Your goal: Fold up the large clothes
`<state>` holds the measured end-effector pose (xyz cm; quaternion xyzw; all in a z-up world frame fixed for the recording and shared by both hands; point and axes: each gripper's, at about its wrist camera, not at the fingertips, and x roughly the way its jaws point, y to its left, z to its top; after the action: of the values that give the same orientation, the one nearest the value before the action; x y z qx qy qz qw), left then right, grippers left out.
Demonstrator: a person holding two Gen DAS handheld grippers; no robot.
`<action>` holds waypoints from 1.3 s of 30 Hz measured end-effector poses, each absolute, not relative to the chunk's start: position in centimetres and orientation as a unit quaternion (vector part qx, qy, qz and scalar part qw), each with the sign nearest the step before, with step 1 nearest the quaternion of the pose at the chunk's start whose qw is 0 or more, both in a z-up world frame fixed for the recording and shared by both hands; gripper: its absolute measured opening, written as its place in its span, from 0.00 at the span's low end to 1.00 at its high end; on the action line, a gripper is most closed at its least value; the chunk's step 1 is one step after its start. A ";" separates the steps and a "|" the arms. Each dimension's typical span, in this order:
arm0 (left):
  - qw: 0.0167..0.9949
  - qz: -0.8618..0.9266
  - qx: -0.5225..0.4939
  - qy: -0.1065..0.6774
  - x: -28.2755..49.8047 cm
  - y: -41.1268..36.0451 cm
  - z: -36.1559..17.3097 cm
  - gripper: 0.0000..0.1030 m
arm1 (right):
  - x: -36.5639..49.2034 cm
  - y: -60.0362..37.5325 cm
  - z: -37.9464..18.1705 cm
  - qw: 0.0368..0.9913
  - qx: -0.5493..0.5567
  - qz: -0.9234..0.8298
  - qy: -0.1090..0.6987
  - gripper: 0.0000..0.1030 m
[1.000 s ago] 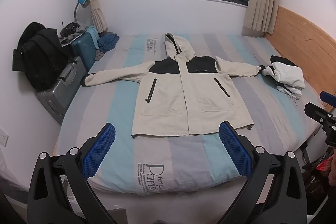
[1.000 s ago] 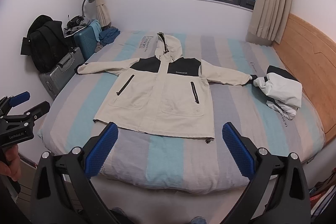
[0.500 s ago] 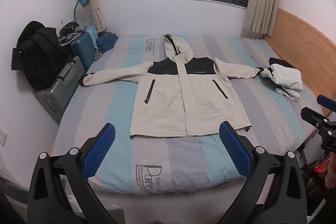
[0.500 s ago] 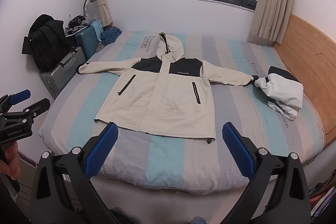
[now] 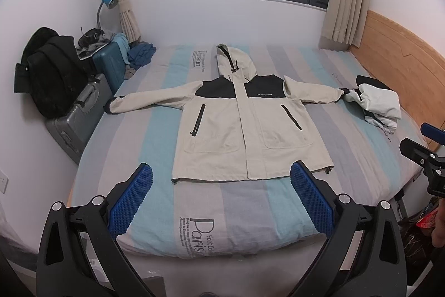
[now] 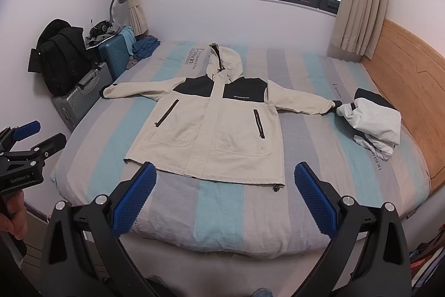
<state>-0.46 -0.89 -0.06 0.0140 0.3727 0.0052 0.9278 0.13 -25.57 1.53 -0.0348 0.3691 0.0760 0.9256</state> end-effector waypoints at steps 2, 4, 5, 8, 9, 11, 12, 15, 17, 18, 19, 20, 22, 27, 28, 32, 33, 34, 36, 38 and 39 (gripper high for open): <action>0.927 0.006 0.015 0.375 -0.4 -0.9 -0.1 0.94 | 0.1 -25.6 1.5 0.925 -0.033 0.076 0.370 0.93; 0.927 0.004 0.016 0.374 -0.3 -0.8 0.0 0.94 | 0.1 -25.6 1.5 0.925 -0.033 0.075 0.370 0.93; 0.927 0.005 0.016 0.374 -0.2 -0.8 0.1 0.94 | 0.2 -25.6 1.5 0.925 -0.034 0.075 0.371 0.93; 0.926 0.006 0.011 0.377 0.0 -0.5 0.2 0.94 | 0.4 -25.5 1.6 0.924 -0.035 0.073 0.373 0.93; 0.925 0.005 0.009 0.379 0.2 -0.2 0.3 0.94 | 0.3 -25.6 1.5 0.924 -0.033 0.073 0.374 0.93; 0.922 0.000 0.006 0.387 0.9 0.6 0.5 0.94 | 0.9 -25.3 1.9 0.923 -0.033 0.069 0.378 0.93; 0.920 -0.001 0.009 0.391 1.2 0.9 0.6 0.94 | 1.3 -25.2 2.1 0.922 -0.033 0.066 0.381 0.93; 0.915 -0.002 0.011 0.403 2.9 2.6 1.1 0.94 | 3.0 -24.7 2.5 0.918 -0.030 0.052 0.393 0.93; 0.909 -0.005 0.018 0.417 5.0 3.4 1.2 0.94 | 4.4 -24.9 2.7 0.910 -0.017 0.038 0.411 0.93; 0.908 -0.003 0.024 0.418 5.7 3.6 1.1 0.94 | 5.1 -24.9 2.8 0.909 -0.013 0.035 0.416 0.93; 0.908 -0.008 0.026 0.418 7.1 3.7 1.1 0.94 | 5.8 -25.0 2.9 0.907 -0.013 0.030 0.421 0.93; 0.908 -0.014 0.023 0.418 8.4 3.7 0.9 0.94 | 6.6 -25.3 2.8 0.905 -0.018 0.024 0.424 0.93; 0.909 -0.022 0.021 0.417 11.0 3.7 0.2 0.94 | 8.8 -26.2 2.1 0.901 -0.026 0.016 0.432 0.93; 0.907 -0.023 0.018 0.420 20.1 2.2 -4.2 0.94 | 17.0 -30.2 -2.0 0.892 -0.034 -0.006 0.450 0.93; 0.908 -0.019 0.013 0.419 22.3 1.8 -5.4 0.94 | 19.7 -31.5 -3.6 0.890 -0.030 -0.009 0.455 0.93; 0.912 -0.002 -0.001 0.411 31.1 0.1 -10.1 0.94 | 29.5 -35.9 -9.3 0.883 -0.020 -0.017 0.469 0.93; 0.911 0.007 0.000 0.412 34.0 -0.6 -11.7 0.94 | 32.6 -37.2 -11.0 0.882 -0.020 -0.019 0.470 0.93; 0.910 0.008 0.001 0.414 36.0 -1.2 -12.9 0.94 | 35.0 -38.2 -12.4 0.881 -0.023 -0.024 0.471 0.93; 0.909 0.020 0.010 0.417 40.5 -2.3 -15.7 0.94 | 40.5 -40.8 -15.6 0.878 -0.025 -0.036 0.477 0.93; 0.905 0.021 0.015 0.424 44.1 -2.9 -18.0 0.94 | 46.0 -43.7 -18.9 0.875 -0.020 -0.059 0.480 0.93; 0.903 0.026 0.019 0.429 45.8 -3.1 -19.2 0.94 | 47.9 -44.9 -20.1 0.874 -0.015 -0.067 0.482 0.93</action>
<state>45.84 -3.10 -19.18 0.0190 0.4293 0.0265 0.9026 47.92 -44.86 -20.14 -0.0148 0.4816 -0.0674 0.8737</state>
